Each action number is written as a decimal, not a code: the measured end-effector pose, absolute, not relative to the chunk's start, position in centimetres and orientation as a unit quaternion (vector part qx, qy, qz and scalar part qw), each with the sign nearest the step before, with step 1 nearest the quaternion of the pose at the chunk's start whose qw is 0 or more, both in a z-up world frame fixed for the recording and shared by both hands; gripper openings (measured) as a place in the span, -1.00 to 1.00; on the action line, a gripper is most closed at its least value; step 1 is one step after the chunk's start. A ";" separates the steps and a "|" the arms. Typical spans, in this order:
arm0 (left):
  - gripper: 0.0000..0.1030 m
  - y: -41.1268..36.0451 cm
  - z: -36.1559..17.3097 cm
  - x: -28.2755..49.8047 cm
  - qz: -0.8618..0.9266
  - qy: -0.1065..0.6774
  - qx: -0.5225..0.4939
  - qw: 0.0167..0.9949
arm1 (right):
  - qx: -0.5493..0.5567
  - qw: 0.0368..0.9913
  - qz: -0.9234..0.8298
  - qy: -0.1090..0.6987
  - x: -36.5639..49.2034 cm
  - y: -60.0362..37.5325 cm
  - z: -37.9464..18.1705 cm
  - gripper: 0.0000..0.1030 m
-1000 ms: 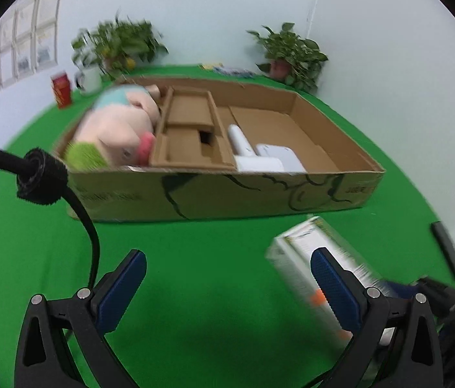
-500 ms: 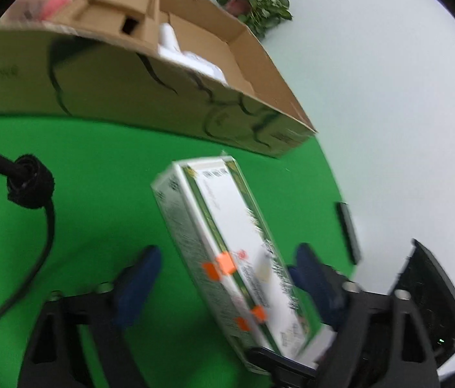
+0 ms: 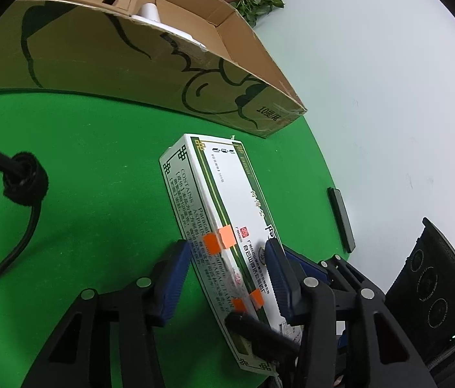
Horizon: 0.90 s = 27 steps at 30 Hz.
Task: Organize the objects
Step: 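Lift the medicine box with the right gripper toward the large box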
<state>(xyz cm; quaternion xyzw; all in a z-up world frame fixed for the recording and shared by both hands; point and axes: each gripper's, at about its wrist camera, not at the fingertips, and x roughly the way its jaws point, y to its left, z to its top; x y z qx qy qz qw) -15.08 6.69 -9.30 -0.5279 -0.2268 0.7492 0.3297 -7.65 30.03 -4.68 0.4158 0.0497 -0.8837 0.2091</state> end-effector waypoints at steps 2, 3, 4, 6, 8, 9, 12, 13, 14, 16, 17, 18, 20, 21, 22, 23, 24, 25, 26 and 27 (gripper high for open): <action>-0.11 6.2 -9.4 -15.1 0.749 -0.226 -0.528 0.328 | 0.416 0.208 -0.884 0.049 -7.6 30.1 -4.7 0.33; -0.11 6.1 -9.4 -15.2 0.749 -0.227 -0.529 0.328 | 0.416 0.207 -0.884 0.048 -7.6 30.1 -4.7 0.32; -0.11 6.0 -9.5 -15.3 0.749 -0.227 -0.529 0.328 | 0.416 0.206 -0.884 0.048 -7.6 30.1 -4.6 0.32; -0.11 5.7 -9.6 -15.6 0.748 -0.227 -0.530 0.328 | 0.417 0.205 -0.884 0.046 -7.6 30.1 -4.7 0.30; -0.11 5.4 -9.8 -15.7 0.747 -0.227 -0.531 0.328 | 0.418 0.205 -0.884 0.039 -7.6 30.3 -4.7 0.29; -0.11 5.3 -9.8 -15.9 0.746 -0.228 -0.532 0.329 | 0.419 0.206 -0.884 0.035 -7.7 30.3 -4.6 0.28; -0.07 5.6 -9.8 -15.5 0.744 -0.229 -0.536 0.327 | 0.422 0.210 -0.882 0.014 -7.8 30.8 -4.6 0.27; -0.05 5.6 -9.8 -15.8 0.744 -0.229 -0.536 0.326 | 0.424 0.212 -0.881 0.003 -7.9 31.1 -4.6 0.26; -0.04 5.6 -9.9 -16.2 0.743 -0.231 -0.537 0.327 | 0.426 0.215 -0.879 -0.010 -8.0 31.4 -4.6 0.26; 0.00 5.2 -10.1 -16.5 0.742 -0.235 -0.536 0.328 | 0.430 0.222 -0.874 -0.040 -8.2 32.0 -4.6 0.26; 0.01 5.2 -10.1 -16.4 0.741 -0.236 -0.536 0.329 | 0.431 0.225 -0.872 -0.054 -8.3 32.2 -4.6 0.26; 0.02 5.0 -10.2 -16.6 0.741 -0.237 -0.536 0.329 | 0.432 0.228 -0.870 -0.065 -8.3 32.4 -4.6 0.26; 0.02 4.7 -10.2 -16.9 0.741 -0.238 -0.536 0.328 | 0.434 0.240 -0.865 -0.083 -8.4 32.6 -4.7 0.26; 0.01 4.6 -10.2 -17.0 0.742 -0.236 -0.536 0.328 | 0.435 0.245 -0.862 -0.088 -8.3 32.5 -4.7 0.26; 0.01 4.5 -10.3 -17.2 0.742 -0.233 -0.536 0.328 | 0.435 0.252 -0.860 -0.092 -8.3 32.3 -4.7 0.26; 0.01 4.3 -10.3 -17.3 0.744 -0.233 -0.535 0.326 | 0.433 0.255 -0.860 -0.093 -8.2 32.1 -4.7 0.26; 0.00 4.1 -10.3 -17.4 0.744 -0.233 -0.535 0.325 | 0.432 0.258 -0.860 -0.092 -8.2 32.0 -4.6 0.26; -0.02 3.9 -10.3 -17.6 0.744 -0.235 -0.534 0.325 | 0.431 0.259 -0.860 -0.092 -8.2 31.8 -4.6 0.26; -0.03 3.6 -10.2 -17.8 0.745 -0.237 -0.533 0.325 | 0.429 0.260 -0.860 -0.093 -8.2 31.8 -4.5 0.26; -0.04 3.4 -10.1 -17.9 0.746 -0.238 -0.531 0.325 | 0.428 0.261 -0.861 -0.092 -8.2 31.7 -4.4 0.26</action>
